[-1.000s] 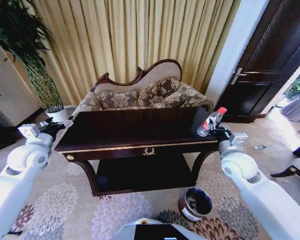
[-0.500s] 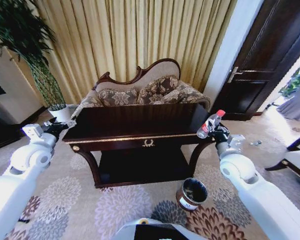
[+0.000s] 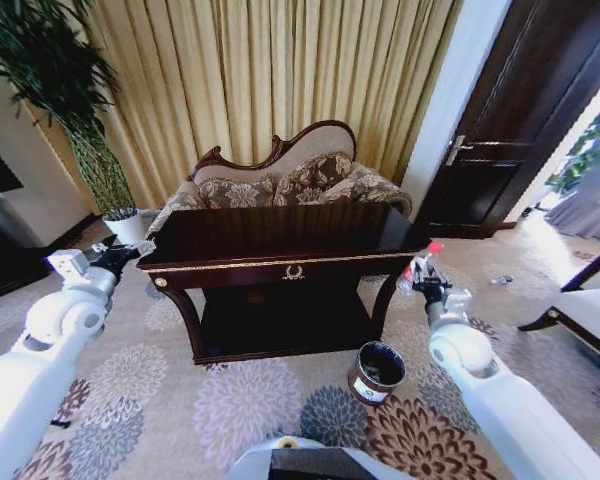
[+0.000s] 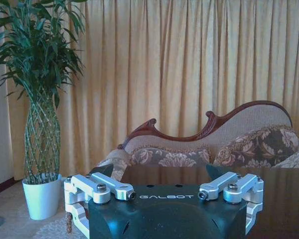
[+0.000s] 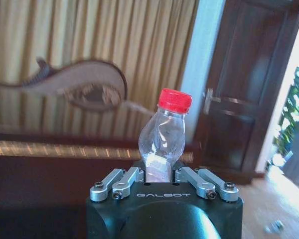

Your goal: Move to the front of the table and place the trash on the table into the trash bin.

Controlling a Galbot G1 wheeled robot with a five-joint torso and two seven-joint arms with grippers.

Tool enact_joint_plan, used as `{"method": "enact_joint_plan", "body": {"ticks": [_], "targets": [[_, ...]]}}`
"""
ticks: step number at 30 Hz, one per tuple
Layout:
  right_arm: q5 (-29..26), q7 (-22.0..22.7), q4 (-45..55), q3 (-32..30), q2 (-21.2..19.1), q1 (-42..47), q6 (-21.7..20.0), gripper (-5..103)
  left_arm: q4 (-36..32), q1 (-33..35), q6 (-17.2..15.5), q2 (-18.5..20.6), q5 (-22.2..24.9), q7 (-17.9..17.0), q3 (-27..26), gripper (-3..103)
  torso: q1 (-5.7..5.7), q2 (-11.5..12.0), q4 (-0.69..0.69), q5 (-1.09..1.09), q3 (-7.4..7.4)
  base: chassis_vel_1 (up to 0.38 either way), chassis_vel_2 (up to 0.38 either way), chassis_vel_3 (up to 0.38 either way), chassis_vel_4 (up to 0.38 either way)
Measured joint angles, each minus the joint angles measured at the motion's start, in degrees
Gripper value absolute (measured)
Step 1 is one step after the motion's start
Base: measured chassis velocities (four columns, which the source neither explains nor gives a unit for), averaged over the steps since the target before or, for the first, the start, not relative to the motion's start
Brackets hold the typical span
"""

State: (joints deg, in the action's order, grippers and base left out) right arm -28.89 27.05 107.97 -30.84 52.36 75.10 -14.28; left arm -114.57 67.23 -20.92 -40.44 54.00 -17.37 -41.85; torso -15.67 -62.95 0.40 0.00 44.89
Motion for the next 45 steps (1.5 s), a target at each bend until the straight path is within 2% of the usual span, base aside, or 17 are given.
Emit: {"method": "enact_joint_plan", "body": {"ticks": [12,21,30,43,45], "targets": [[11.2,-2.8,-18.5,0.0,6.7,-2.5,3.8,22,-0.4,0.7,1.1,-0.3,-0.1,0.1,-0.3,100,0.01,0.0,0.0,0.0,-0.01,0.0,0.0,0.0,0.0],[11.7,-3.1,-24.8,1.0,9.2,-4.5,2.4,22,-0.8,1.1,1.4,-0.7,-0.2,0.1,0.1,100,0.02,0.0,0.0,0.01,-0.01,0.0,0.0,0.0,0.0],[12.3,-3.0,-26.1,3.8,11.6,-5.0,2.6,22,-1.1,1.1,1.4,-0.9,-0.4,-0.1,0.7,100,0.01,0.0,0.0,0.01,-0.01,0.0,0.0,0.0,0.0],[13.1,-2.0,-29.0,7.5,14.4,-7.6,5.3,22,-2.0,2.0,1.4,-0.8,-0.1,-0.3,0.0,100,0.01,0.0,0.0,0.01,-0.01,0.0,0.0,0.0,0.0],[12.7,-2.0,-29.2,7.5,14.5,-8.0,5.7,20,-2.1,2.4,1.4,-0.9,-0.1,-0.3,-0.4,100,0.01,0.0,0.0,0.01,-0.01,0.0,0.0,0.0,0.0]]}}
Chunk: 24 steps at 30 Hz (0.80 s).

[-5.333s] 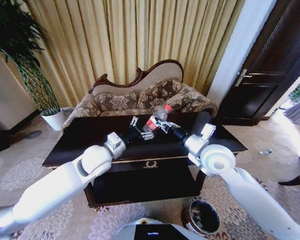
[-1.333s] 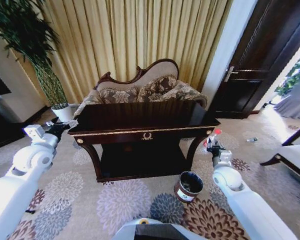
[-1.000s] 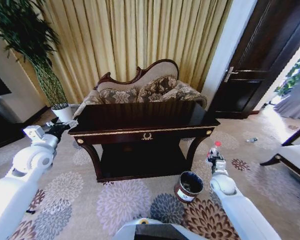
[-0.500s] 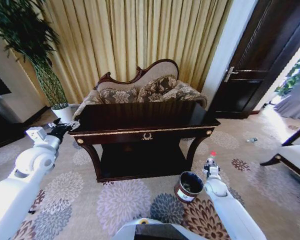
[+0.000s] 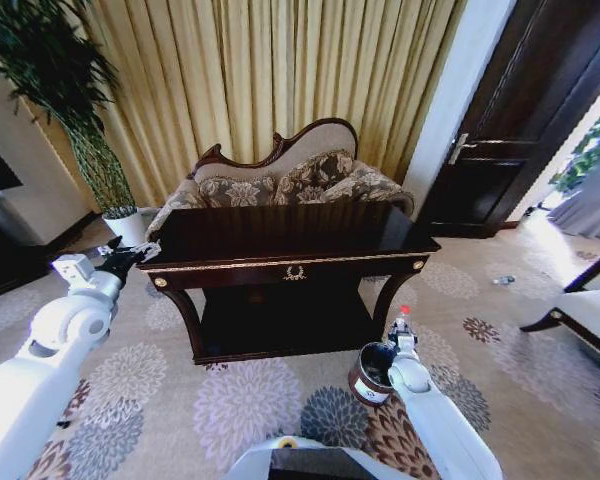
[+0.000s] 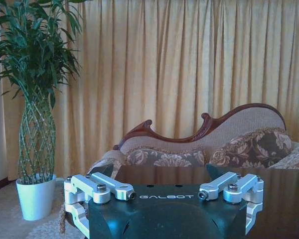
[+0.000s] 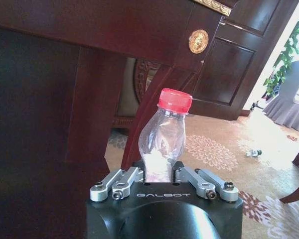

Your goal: Move to the front of the table and place the trash on the table into the trash bin.

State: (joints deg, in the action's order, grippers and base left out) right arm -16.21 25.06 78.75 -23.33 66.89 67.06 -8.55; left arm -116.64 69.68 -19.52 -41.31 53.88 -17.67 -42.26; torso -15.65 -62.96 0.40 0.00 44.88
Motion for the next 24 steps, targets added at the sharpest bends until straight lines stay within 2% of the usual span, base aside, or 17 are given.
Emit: {"method": "enact_joint_plan", "body": {"ticks": [3,4,5,6,8,9,11,12,14,16,17,18,19,21,24], "targets": [[-0.1,0.1,-0.1,0.1,0.0,-0.1,0.9,30,0.0,0.2,0.0,0.0,0.0,0.0,-0.2,100,0.0,0.0,0.01,0.0,0.0,0.0,0.0,0.0,0.0],[-0.1,0.1,-0.1,0.1,0.0,-0.1,0.9,30,0.0,0.2,0.0,0.0,0.0,0.0,-0.2,100,0.0,0.0,0.01,0.0,0.0,0.0,0.0,0.0,0.0],[-0.6,0.5,-0.1,0.4,-0.1,-0.2,0.9,40,0.0,0.2,0.0,-0.1,0.0,0.0,-0.2,100,0.0,0.0,0.01,0.0,0.0,0.0,0.0,0.0,0.0],[-1.0,1.0,-0.1,0.6,-0.1,-0.3,1.0,40,0.0,0.1,0.0,-0.2,0.0,0.1,-0.2,100,0.0,0.0,0.01,0.0,0.0,0.0,0.0,0.0,0.0],[-1.4,1.4,0.0,1.0,-0.2,-0.6,1.0,51,-0.1,-0.2,-0.1,-0.4,0.0,0.1,-0.2,100,0.0,0.0,0.0,0.0,0.0,0.0,0.0,0.0,0.0],[-1.4,1.4,0.0,1.0,-0.2,-0.6,1.0,51,-0.1,-0.2,-0.1,-0.4,0.0,0.1,-0.2,100,0.0,0.0,0.0,0.0,0.0,0.0,0.0,0.0,0.0],[-1.6,1.6,0.4,1.3,-0.4,-0.6,1.0,62,-0.4,-0.3,-0.2,-0.7,0.0,0.2,0.0,100,0.0,0.0,0.01,0.0,0.0,0.0,0.0,0.0,0.0],[-1.6,1.6,0.4,1.3,-0.4,-0.6,1.0,62,-0.4,-0.3,-0.2,-0.7,0.0,0.2,0.0,100,0.0,0.0,0.01,0.0,0.0,0.0,0.0,0.0,0.0],[-1.7,1.6,0.6,1.4,-0.5,-0.6,0.9,73,-0.5,-0.2,-0.3,-0.8,0.0,0.2,0.0,100,0.0,0.0,0.01,0.0,0.0,0.0,0.0,0.0,0.0],[-1.7,1.6,0.7,1.4,-0.6,-0.6,0.9,73,-0.5,-0.1,-0.3,-0.8,0.0,0.2,0.0,100,0.0,0.0,0.01,0.0,0.0,0.0,0.0,0.0,0.0],[-1.7,1.6,0.8,1.4,-0.7,-0.4,0.9,84,-0.5,-0.1,-0.3,-0.8,0.0,0.2,-0.1,100,0.0,0.0,0.0,0.0,0.0,0.0,0.0,0.0,0.0],[-1.7,1.6,1.0,1.4,-0.7,-0.3,0.9,89,-0.5,-0.1,-0.3,-0.8,0.0,0.2,-0.2,100,0.0,0.0,0.0,0.0,0.0,0.0,0.0,0.0,0.0],[-1.7,1.6,1.0,1.4,-0.7,-0.3,0.9,89,-0.5,-0.1,-0.3,-0.8,0.0,0.2,-0.2,100,0.0,0.0,0.0,0.0,0.0,0.0,0.0,0.0,0.0],[-1.7,1.6,1.4,1.4,-0.9,-0.2,0.9,97,-0.5,-0.1,-0.3,-0.8,0.0,0.2,-0.3,100,0.0,0.0,0.01,-0.01,0.0,0.0,0.0,0.0,0.0],[-1.6,1.6,2.7,1.1,-1.3,0.0,0.9,99,-0.5,-0.1,-0.3,-0.8,0.0,0.2,-0.4,100,0.0,0.0,0.0,-0.01,0.0,0.0,0.0,0.0,0.0]]}}
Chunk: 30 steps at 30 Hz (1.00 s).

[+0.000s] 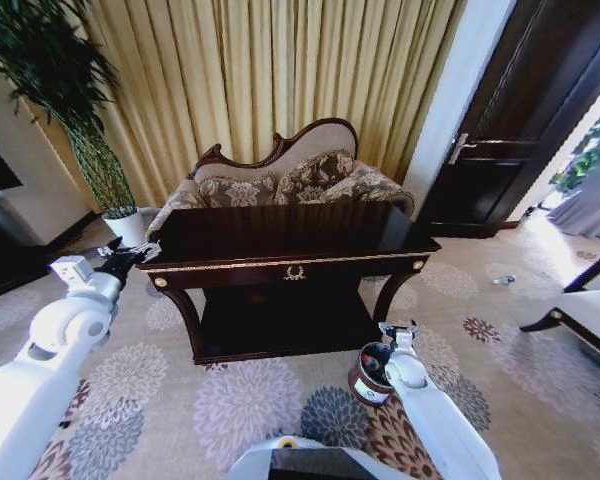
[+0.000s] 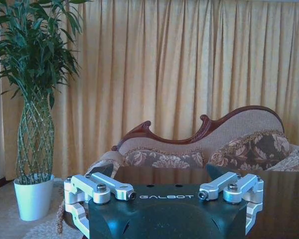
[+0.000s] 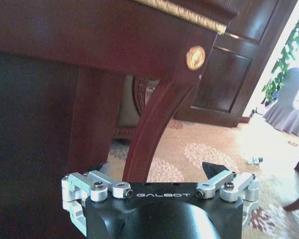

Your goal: Move to the front of the table and place the trash on the table into the trash bin.

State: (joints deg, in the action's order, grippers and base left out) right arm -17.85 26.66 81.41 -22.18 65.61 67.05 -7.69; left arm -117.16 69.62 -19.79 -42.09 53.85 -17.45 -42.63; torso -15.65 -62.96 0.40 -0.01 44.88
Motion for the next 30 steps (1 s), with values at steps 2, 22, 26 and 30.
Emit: {"method": "enact_joint_plan", "body": {"ticks": [2,22,26,30], "targets": [[0.0,-0.1,1.3,-0.2,-0.3,0.3,0.0,100,0.0,0.0,0.0,0.0,0.0,0.0,0.0,100,0.0,0.0,0.0,0.0,0.0,0.0,0.0,0.0,0.0],[-8.7,2.3,40.1,-0.8,-12.6,9.0,-9.6,100,-2.5,0.6,0.1,-0.3,-0.4,0.0,-0.2,100,-0.01,0.0,0.0,0.01,0.0,0.001,-0.007,-0.002,0.006],[-7.9,2.1,41.1,-2.1,-11.9,10.9,-9.5,100,-3.0,1.1,0.1,-0.3,-0.7,0.0,-0.3,100,-0.01,0.0,0.0,0.01,0.0,0.038,-0.14,-0.024,0.183],[-7.6,1.9,41.7,-3.1,-11.5,12.0,-9.3,100,-3.3,1.3,0.1,-0.4,-0.9,0.0,-0.3,100,-0.01,0.0,0.01,0.0,0.0,0.079,-0.251,-0.084,0.265]]}}
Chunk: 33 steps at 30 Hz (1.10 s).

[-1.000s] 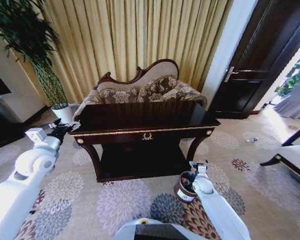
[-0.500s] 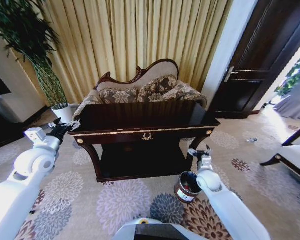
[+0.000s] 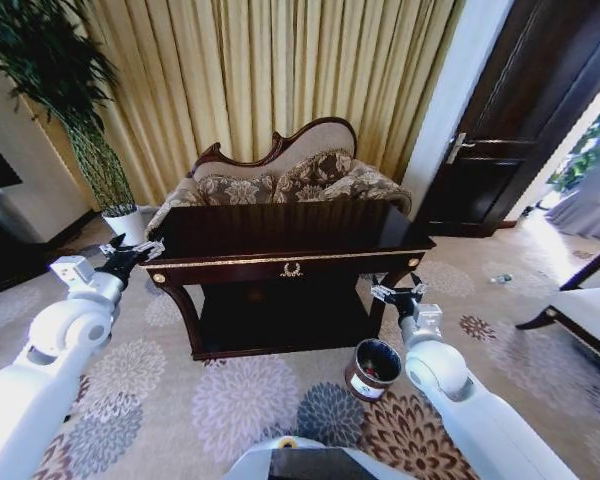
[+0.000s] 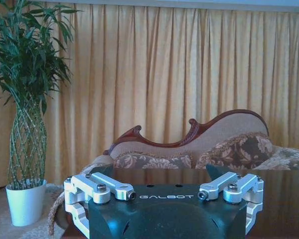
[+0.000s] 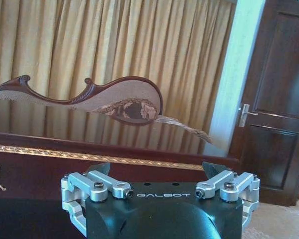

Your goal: Move to the front of the table and place the trash on the table into the trash bin.

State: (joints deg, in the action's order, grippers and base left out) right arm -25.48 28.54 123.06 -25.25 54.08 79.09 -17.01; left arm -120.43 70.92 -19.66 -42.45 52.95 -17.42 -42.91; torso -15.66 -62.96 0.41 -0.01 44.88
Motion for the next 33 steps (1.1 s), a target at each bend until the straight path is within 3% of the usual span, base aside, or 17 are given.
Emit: {"method": "enact_joint_plan", "body": {"ticks": [24,28,31,33], "targets": [[1.0,-0.1,0.3,-0.4,0.9,1.4,1.5,100,-0.2,0.6,0.2,-0.2,-0.3,0.0,-0.3,100,0.0,0.0,-0.02,0.05,0.0,0.216,-0.309,-0.226,0.306],[1.0,-0.1,0.1,-0.4,0.9,1.4,1.5,100,-0.5,0.7,0.2,-0.1,-0.3,0.0,-0.3,100,0.02,0.0,0.03,-0.05,-0.01,0.248,-0.3,-0.245,0.303],[0.9,-0.1,0.0,-0.4,0.7,1.0,1.5,100,-0.4,0.8,0.2,-0.1,-0.3,0.0,-0.3,100,-0.01,0.0,-0.02,0.09,0.01,0.26,-0.313,-0.241,0.339],[0.8,-0.1,0.0,-0.3,0.7,1.0,1.6,100,-0.4,0.8,0.2,-0.1,-0.3,0.0,-0.3,100,-0.01,0.0,-0.02,0.05,0.01,0.26,-0.304,-0.268,0.324]]}}
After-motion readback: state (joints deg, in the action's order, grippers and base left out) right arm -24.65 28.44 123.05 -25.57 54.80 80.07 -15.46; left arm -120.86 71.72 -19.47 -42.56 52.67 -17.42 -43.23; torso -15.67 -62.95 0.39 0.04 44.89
